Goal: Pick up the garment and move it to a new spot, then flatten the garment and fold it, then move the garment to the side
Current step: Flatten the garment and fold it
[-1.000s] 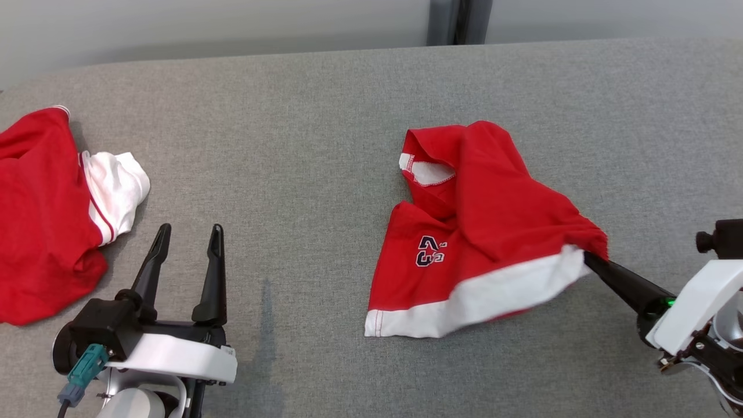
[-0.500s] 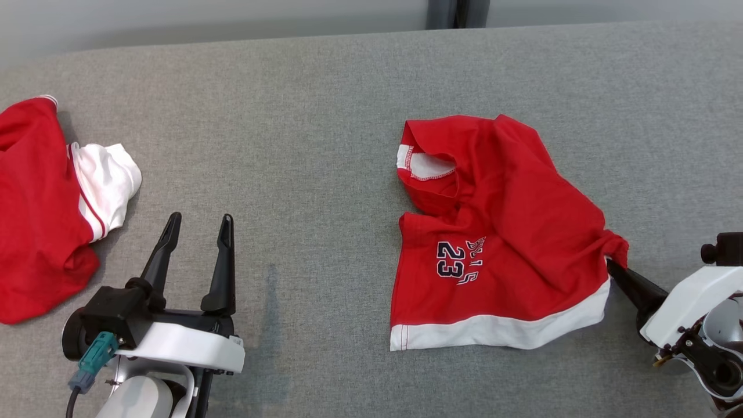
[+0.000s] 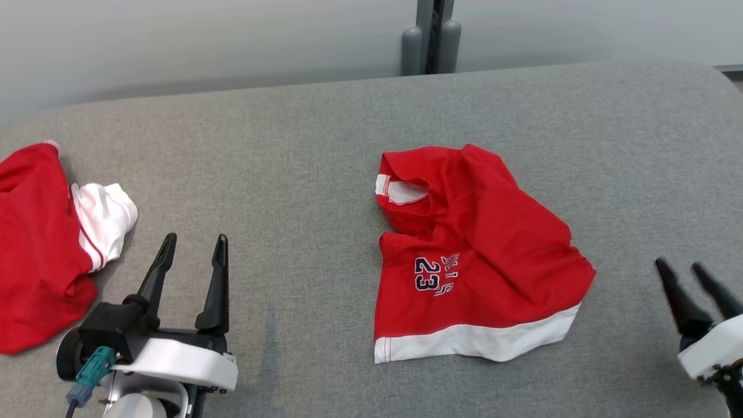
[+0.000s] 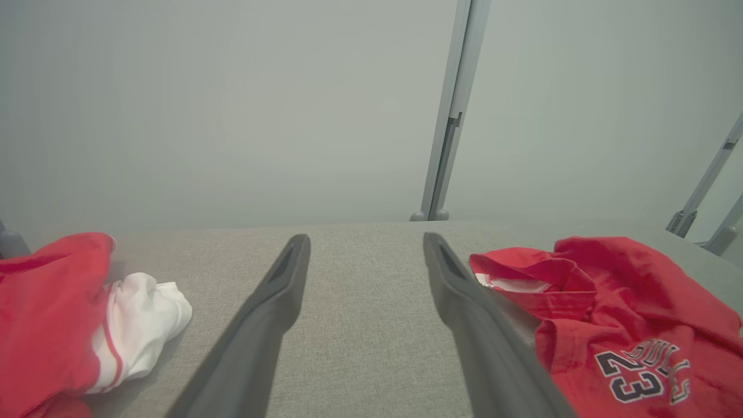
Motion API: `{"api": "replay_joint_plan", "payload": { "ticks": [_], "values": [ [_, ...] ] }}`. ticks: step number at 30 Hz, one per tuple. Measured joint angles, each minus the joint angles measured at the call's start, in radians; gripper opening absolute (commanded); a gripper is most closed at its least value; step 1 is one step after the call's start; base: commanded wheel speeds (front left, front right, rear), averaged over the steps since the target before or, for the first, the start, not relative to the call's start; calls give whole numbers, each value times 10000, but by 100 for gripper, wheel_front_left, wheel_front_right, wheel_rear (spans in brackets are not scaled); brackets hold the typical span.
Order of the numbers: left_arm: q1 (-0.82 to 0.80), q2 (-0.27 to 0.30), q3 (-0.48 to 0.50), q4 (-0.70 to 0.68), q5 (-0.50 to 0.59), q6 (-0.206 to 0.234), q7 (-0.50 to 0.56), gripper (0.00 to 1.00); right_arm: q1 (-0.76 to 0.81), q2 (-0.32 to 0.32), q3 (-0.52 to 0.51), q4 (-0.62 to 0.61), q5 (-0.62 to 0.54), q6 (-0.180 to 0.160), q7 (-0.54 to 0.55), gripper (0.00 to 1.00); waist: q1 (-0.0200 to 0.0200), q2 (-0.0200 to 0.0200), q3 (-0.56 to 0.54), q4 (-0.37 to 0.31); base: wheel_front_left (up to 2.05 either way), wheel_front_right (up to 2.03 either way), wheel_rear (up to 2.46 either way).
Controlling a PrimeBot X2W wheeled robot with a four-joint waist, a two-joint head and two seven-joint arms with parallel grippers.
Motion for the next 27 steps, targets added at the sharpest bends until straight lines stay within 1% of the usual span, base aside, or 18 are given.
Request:
{"api": "replay_joint_plan", "payload": {
  "ticks": [3, 6, 9, 12, 15, 20, 27],
  "values": [
    [167, 75, 71, -79, -36, 109, 40, 100, 20, 194, -623, -566, -982, 0, -907, 100, 0, 0, -202, -113, 0, 0, 0],
    [320, 138, 100, -171, -56, 211, 115, 100, 15, 479, -997, -1271, -2023, 0, -1524, 100, 0, 0, -417, -193, 0, 0, 0],
    [471, 205, 100, -263, -56, 280, 178, 100, 17, 734, -1141, -2080, -3112, 0, -1714, 100, 0, 0, -633, -236, 0, 0, 0],
    [582, 274, 84, -370, -56, 347, 257, 100, 163, 1039, -1101, -2899, -3917, 0, -1678, 100, 0, 0, -799, -254, 0, 0, 0],
    [699, 307, 69, -460, -56, 395, 290, 100, 538, 1352, -943, -3515, -4416, 0, -1452, 100, 0, 0, -880, -258, 0, 0, 0],
    [801, 295, 31, -562, -59, 458, 339, 100, 1136, 1829, -901, -4073, -4698, 0, -1091, 100, 0, 0, -922, -276, 0, 0, 0],
    [872, 290, -8, -610, -79, 520, 366, 100, 1412, 2046, -932, -4387, -4813, 0, -844, 100, 0, 0, -885, -307, 0, 0, 0]
  ]
}}
